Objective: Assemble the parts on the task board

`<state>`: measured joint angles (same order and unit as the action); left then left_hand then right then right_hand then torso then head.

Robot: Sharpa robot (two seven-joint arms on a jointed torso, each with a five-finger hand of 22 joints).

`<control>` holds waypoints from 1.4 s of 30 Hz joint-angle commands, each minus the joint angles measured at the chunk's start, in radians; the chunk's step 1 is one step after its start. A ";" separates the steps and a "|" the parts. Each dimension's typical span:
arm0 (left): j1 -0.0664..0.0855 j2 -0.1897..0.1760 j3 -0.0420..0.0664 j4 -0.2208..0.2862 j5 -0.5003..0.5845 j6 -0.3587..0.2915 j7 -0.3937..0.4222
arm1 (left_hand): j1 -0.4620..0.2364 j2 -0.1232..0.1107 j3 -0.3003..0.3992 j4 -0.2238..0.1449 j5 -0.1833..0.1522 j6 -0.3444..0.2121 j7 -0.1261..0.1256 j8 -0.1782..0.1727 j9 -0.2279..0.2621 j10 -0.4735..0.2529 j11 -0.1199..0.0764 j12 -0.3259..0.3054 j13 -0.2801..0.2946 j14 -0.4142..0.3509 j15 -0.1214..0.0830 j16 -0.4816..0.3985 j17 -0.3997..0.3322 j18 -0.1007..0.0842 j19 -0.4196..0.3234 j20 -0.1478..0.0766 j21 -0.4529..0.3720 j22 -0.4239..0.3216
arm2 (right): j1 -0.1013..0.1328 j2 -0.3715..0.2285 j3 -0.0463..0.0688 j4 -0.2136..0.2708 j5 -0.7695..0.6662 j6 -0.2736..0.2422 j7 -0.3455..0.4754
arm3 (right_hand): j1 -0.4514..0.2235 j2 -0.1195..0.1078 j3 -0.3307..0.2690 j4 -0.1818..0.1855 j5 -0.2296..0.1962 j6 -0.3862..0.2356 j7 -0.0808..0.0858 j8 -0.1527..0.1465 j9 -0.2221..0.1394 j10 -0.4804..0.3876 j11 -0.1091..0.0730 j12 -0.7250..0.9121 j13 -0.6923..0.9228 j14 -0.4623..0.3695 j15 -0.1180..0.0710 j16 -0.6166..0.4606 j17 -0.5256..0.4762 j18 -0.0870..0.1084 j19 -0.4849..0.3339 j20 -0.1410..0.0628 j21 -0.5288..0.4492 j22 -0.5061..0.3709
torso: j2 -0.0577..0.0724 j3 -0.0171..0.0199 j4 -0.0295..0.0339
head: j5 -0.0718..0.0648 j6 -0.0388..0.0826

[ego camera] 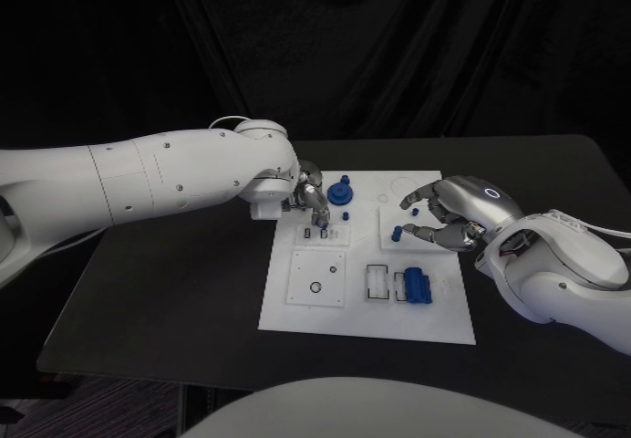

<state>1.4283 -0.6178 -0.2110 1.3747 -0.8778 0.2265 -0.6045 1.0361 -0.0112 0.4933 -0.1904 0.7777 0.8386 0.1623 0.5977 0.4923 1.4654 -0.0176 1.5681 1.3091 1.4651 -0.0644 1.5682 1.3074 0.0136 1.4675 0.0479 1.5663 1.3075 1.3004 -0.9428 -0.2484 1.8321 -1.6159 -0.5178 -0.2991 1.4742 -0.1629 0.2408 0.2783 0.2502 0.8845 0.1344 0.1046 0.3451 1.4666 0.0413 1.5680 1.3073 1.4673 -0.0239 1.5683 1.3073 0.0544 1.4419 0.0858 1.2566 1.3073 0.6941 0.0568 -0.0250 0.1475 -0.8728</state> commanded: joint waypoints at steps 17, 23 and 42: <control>-0.013 -0.017 0.000 0.027 0.050 -0.130 -0.105 | 0.004 0.009 0.127 0.107 0.019 0.161 -0.124 -0.049 0.031 0.105 -0.018 0.003 0.262 0.106 -0.017 0.003 0.263 -0.014 0.103 -0.015 0.004 0.263 | 0.001 0.005 0.000 -0.007 0.005 0.030 -0.032 | 0.017 0.006 0.014 -0.003 0.015 0.012 -0.001 0.000 -0.006 0.104 0.010 0.003 0.263 0.103 0.005 0.002 0.263 0.020 -0.008 0.002 -0.011 0.164 | -0.001 0.0005 -0.0006 | 0.008 0.000; -0.016 -0.021 0.000 0.034 0.051 -0.131 -0.108 | 0.005 0.009 0.129 0.104 0.018 0.164 -0.125 -0.052 0.033 0.105 -0.019 0.003 0.262 0.106 -0.017 0.003 0.263 -0.014 0.103 -0.016 0.004 0.263 | 0.001 0.005 0.000 -0.009 0.007 0.033 -0.034 | 0.018 0.006 0.015 -0.003 0.016 0.012 -0.001 0.000 -0.007 0.104 0.009 0.003 0.263 0.103 0.005 0.002 0.263 0.020 -0.009 0.002 -0.012 0.163 | -0.001 0.0011 0.0006 | 0.009 0.000; -0.042 -0.020 0.000 0.049 0.098 -0.138 -0.107 | 0.008 0.024 0.113 0.115 -0.078 0.162 -0.117 -0.115 0.046 0.105 -0.013 0.003 0.262 0.106 -0.013 0.003 0.263 -0.014 0.103 -0.013 0.004 0.263 | 0.000 0.008 0.000 -0.013 0.016 0.046 -0.037 | 0.019 0.008 0.018 -0.002 0.019 0.015 -0.001 0.000 -0.008 0.104 0.010 0.003 0.263 0.103 0.005 0.002 0.263 0.021 -0.010 0.002 -0.015 0.162 | -0.002 0.0008 0.0003 | 0.006 0.000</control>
<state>1.3894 -0.6382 -0.2111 1.4220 -0.7996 0.0950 -0.7004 1.0359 -0.0104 0.5980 -0.0873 0.7028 0.8599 0.1764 0.4846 0.5296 1.4652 -0.0311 1.5681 1.3091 1.4669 -0.0768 1.5682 1.3074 0.0138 1.4638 0.0373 1.5663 1.3074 1.3004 -0.9342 -0.2485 1.8188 -1.6016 -0.4778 -0.3155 1.4820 -0.1551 0.2542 0.2759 0.2666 0.8917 0.1344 0.1046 0.3383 1.4666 0.0413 1.5680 1.3077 1.4674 -0.0239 1.5683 1.3073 0.0544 1.4384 0.0894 1.2469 1.3081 0.6922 0.0576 -0.0246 0.1537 -0.8728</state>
